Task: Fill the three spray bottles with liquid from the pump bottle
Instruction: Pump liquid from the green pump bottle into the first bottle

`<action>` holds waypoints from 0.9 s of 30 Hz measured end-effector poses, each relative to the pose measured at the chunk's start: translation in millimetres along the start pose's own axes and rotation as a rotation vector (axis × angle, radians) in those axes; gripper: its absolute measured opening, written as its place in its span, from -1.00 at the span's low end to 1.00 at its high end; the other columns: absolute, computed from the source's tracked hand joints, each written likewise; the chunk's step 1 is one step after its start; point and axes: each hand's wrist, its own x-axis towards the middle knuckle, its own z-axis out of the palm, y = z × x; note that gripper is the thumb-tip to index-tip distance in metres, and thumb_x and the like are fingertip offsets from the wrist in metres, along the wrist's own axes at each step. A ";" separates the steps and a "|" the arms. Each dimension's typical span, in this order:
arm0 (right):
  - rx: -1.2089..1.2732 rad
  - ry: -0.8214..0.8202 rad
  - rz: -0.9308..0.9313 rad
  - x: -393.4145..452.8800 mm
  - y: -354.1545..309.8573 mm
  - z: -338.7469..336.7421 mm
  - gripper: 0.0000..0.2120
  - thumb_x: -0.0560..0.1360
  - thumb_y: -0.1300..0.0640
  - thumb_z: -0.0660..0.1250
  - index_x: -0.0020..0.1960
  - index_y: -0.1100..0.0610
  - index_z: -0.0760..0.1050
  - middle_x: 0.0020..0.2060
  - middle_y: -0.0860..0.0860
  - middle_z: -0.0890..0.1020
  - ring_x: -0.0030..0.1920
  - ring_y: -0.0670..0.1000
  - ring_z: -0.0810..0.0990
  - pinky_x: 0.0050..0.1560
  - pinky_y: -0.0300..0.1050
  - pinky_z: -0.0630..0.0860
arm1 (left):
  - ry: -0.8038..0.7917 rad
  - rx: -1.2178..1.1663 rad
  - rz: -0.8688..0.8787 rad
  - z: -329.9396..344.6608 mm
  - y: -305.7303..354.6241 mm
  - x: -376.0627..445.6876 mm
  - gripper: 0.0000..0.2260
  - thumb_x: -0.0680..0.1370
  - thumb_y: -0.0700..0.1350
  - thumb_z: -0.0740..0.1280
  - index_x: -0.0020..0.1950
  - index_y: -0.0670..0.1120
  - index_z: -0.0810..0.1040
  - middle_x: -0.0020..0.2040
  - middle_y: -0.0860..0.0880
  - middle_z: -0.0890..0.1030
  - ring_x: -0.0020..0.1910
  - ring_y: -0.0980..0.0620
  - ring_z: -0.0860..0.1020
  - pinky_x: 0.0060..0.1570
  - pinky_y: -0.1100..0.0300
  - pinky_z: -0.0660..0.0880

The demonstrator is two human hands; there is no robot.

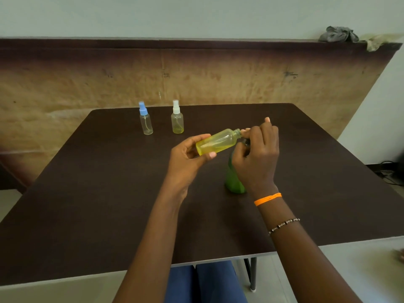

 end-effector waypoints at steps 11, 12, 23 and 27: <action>0.016 0.013 0.015 -1.0 -2.9 2.5 -0.92 0.32 0.34 0.18 -0.29 0.30 0.44 -0.33 0.19 0.46 -0.26 0.10 0.31 0.34 0.06 0.34 | -0.011 -0.007 0.002 0.2 -0.1 -0.1 -0.64 0.39 -0.38 0.42 0.09 -0.05 0.56 0.01 0.00 0.63 0.03 0.11 0.58 -0.02 0.33 0.52; 0.019 0.016 0.014 -1.2 -2.0 3.3 -0.91 0.33 0.34 0.17 -0.29 0.30 0.44 -0.33 0.19 0.46 -0.26 0.10 0.32 0.34 0.07 0.35 | -0.017 -0.006 0.001 -0.7 -0.4 -0.1 -0.64 0.39 -0.38 0.42 0.09 -0.04 0.56 0.02 -0.01 0.63 0.03 0.10 0.58 -0.02 0.33 0.52; 0.085 -0.039 0.077 3.0 -4.1 -4.7 -0.85 0.36 0.35 0.13 -0.22 0.32 0.48 -0.26 0.19 0.48 -0.19 0.12 0.40 0.26 0.06 0.38 | -0.020 -0.007 0.027 -0.2 3.0 0.5 -0.64 0.38 -0.39 0.42 0.09 -0.05 0.56 0.01 0.01 0.64 0.01 0.15 0.59 -0.03 0.34 0.52; 0.026 -0.039 0.055 -5.8 2.7 1.6 -0.78 0.36 0.45 0.10 -0.18 0.33 0.51 -0.22 0.24 0.52 -0.18 0.26 0.48 0.12 -0.02 0.41 | -0.017 0.013 0.014 -1.8 -0.3 2.5 -0.63 0.38 -0.40 0.42 0.08 -0.03 0.56 0.01 0.01 0.64 0.00 0.15 0.59 -0.03 0.33 0.52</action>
